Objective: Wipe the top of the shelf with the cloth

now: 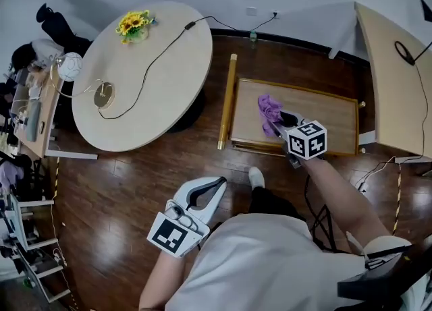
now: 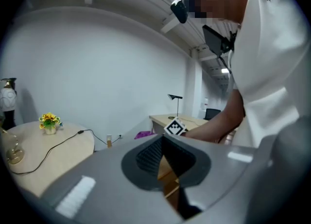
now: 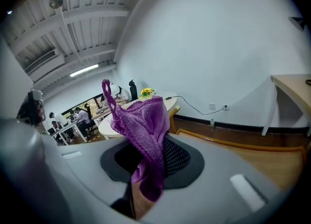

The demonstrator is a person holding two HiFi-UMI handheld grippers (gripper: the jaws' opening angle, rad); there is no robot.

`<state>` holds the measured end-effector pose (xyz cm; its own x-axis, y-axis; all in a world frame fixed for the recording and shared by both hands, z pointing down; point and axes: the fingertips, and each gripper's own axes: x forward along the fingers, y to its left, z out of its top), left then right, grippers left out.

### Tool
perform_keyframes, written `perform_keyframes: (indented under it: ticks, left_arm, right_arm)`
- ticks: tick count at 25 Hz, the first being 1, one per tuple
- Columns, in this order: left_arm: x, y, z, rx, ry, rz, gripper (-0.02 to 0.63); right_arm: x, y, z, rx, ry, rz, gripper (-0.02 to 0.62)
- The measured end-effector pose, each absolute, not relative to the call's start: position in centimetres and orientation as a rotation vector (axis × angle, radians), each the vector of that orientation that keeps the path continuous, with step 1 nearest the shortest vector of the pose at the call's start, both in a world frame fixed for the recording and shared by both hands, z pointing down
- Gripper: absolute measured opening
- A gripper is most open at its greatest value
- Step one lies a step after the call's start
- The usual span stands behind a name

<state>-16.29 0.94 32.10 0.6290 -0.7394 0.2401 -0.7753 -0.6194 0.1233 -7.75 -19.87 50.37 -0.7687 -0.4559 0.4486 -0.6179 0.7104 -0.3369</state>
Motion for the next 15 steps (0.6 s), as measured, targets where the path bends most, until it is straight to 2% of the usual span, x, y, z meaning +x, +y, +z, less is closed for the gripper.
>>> perform_keyframes:
  ticks: [15]
  left_arm:
    - [-15.3,-8.5,33.0,2.535,-1.215,0.335,0.018]
  right_arm:
    - [-19.2,-33.3,67.3,0.789,-2.350,0.914,0.101]
